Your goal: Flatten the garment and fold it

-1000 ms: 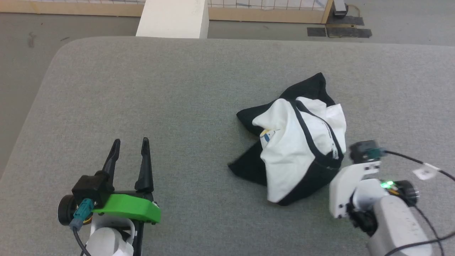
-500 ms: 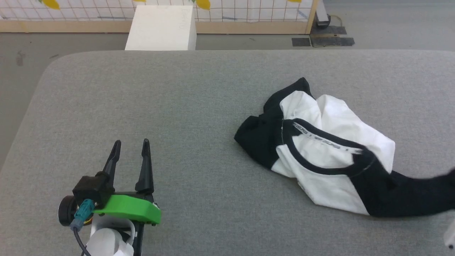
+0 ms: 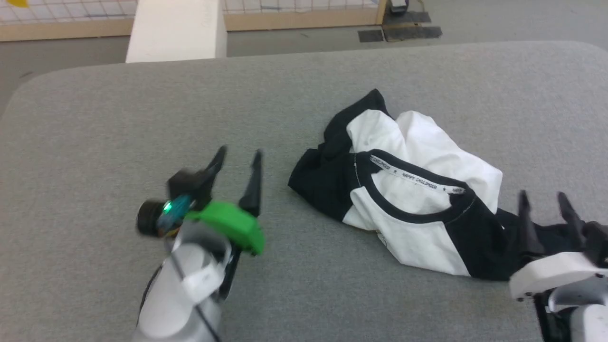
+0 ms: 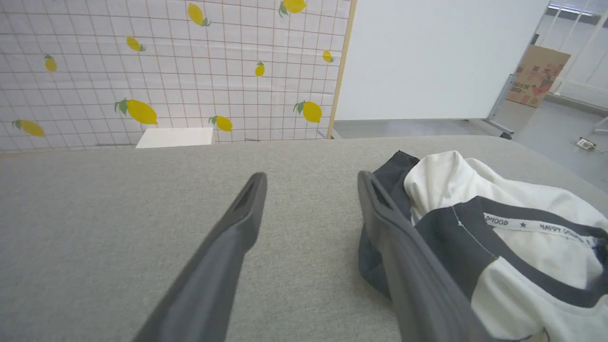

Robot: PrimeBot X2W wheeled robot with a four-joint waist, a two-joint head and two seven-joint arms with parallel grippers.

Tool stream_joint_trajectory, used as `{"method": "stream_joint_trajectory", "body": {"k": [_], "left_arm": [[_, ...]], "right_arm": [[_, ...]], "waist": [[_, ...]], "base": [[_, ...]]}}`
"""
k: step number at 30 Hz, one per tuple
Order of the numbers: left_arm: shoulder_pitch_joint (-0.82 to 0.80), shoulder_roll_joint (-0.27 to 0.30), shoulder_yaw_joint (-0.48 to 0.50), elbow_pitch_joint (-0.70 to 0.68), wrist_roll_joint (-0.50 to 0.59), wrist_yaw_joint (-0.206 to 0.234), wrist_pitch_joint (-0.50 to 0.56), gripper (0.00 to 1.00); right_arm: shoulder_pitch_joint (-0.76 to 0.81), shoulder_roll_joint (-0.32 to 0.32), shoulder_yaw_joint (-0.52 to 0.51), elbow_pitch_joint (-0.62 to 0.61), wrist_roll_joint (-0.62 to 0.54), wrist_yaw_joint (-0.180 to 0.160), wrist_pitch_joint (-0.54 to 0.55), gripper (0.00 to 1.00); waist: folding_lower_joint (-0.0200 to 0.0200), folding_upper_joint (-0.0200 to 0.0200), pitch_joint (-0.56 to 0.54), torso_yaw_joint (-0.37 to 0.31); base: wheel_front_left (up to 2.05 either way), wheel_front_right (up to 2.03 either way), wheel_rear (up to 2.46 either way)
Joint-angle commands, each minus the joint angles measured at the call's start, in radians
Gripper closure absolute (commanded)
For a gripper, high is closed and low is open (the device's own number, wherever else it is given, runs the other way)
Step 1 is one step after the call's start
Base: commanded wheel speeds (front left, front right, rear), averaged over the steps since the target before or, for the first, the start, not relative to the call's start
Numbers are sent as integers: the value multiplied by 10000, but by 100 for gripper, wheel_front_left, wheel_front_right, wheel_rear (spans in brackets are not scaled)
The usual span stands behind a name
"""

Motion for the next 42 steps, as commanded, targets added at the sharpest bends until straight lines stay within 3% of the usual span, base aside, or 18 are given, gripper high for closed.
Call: {"method": "stream_joint_trajectory", "body": {"k": [1, 10, 18, 19, 20, 21, 22, 25, 28, 32, 36, 42], "left_arm": [[-624, -23, -300, 298, -71, -15, 379, 0], [-3505, 6, -1633, 2877, -237, -201, 4023, 0], [-4393, 390, -2203, 4718, 49, -237, 6910, 0], [-4413, 440, -2212, 4795, 61, -202, 7039, 13], [-4403, 482, -2196, 4849, 50, -141, 7112, 54], [-4372, 483, -2151, 4869, -4, -90, 7131, 91], [-4319, 469, -2091, 4821, -84, -59, 7010, 100], [-4087, 466, -1708, 4375, -307, 278, 5784, 100], [-3636, 457, -1055, 3749, -629, 833, 3908, 100], [-2671, 544, -341, 3075, -1121, 1190, 2438, 100], [-1416, 870, 315, 2210, -1499, 1565, 1747, 100], [949, 1366, 1188, 652, -1947, 2346, 1849, 100]], "right_arm": [[-52, -8, 335, -58, 73, -15, -221, 0], [-433, -8, 1651, 70, 657, -15, -532, 0], [-647, -8, 2258, 490, 1083, -15, -605, 0], [-655, -8, 2276, 523, 1099, -15, -626, 0], [-656, -8, 2282, 564, 1099, -15, -644, 0], [-650, -8, 2269, 589, 1095, -15, -650, 0], [-639, -8, 2230, 615, 1081, -15, -654, 0], [-619, -8, 2186, 642, 996, -15, -631, 0], [-569, -8, 2061, 564, 876, -15, -605, 0], [-426, -8, 1903, 399, 687, -15, -471, 0], [-235, -8, 1787, 203, 586, -15, -306, 0], [111, -8, 1686, -43, 544, -15, -55, 0]], "waist": [[0, -1, 408, -420], [0, -1, 1277, -1288], [0, -1, 1527, -1791], [0, -1, 1516, -1808], [0, -1, 1482, -1811], [0, -1, 1454, -1795], [0, -1, 1396, -1746], [0, -1, 1165, -1614], [0, -1, 823, -1312], [0, -1, 327, -792], [0, -1, -106, -247], [0, -1, -503, 518]], "base": [[0, 0, 0], [0, 0, 0], [0, 0, 0], [0, 0, 0], [0, 0, 0], [0, 0, 0], [0, 0, 0], [0, 0, 0], [0, 0, 0], [0, 0, 0], [0, 0, 0], [0, 0, 0]]}}
